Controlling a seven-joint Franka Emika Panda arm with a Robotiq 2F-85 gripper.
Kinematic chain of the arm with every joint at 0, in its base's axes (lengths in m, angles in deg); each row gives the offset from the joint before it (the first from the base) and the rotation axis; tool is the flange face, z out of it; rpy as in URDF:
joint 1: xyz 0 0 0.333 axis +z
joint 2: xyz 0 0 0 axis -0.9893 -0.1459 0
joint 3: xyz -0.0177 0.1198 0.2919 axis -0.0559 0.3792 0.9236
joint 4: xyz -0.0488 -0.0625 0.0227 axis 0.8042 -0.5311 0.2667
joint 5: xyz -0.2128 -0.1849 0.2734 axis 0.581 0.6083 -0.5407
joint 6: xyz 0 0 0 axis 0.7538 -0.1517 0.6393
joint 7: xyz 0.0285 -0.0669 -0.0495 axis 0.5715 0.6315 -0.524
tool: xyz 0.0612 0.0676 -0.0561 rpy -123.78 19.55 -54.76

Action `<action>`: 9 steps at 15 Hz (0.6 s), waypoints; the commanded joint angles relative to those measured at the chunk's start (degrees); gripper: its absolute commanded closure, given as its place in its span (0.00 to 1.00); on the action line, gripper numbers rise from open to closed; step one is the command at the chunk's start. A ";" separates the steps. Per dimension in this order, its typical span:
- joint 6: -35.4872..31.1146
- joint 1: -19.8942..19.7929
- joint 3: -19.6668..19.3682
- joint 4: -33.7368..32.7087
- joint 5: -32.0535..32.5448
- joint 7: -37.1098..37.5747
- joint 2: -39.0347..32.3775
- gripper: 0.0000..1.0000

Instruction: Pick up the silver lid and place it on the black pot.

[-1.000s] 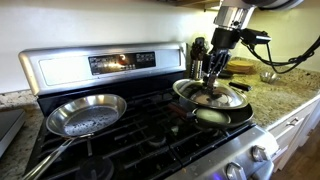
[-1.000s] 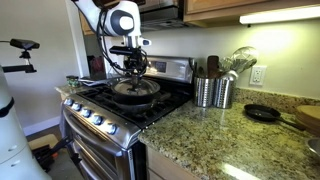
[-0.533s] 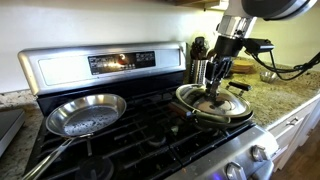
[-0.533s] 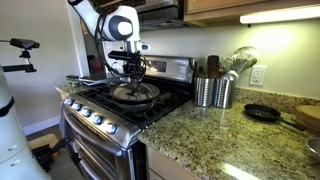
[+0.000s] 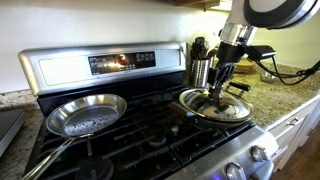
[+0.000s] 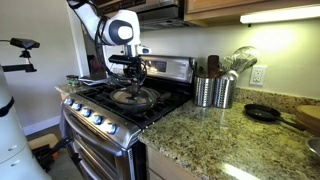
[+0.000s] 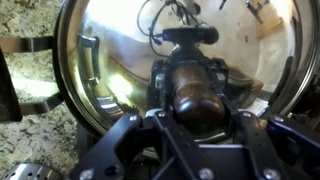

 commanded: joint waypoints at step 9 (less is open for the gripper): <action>-6.30 -0.40 -0.80 2.42 1.47 0.22 0.91 0.80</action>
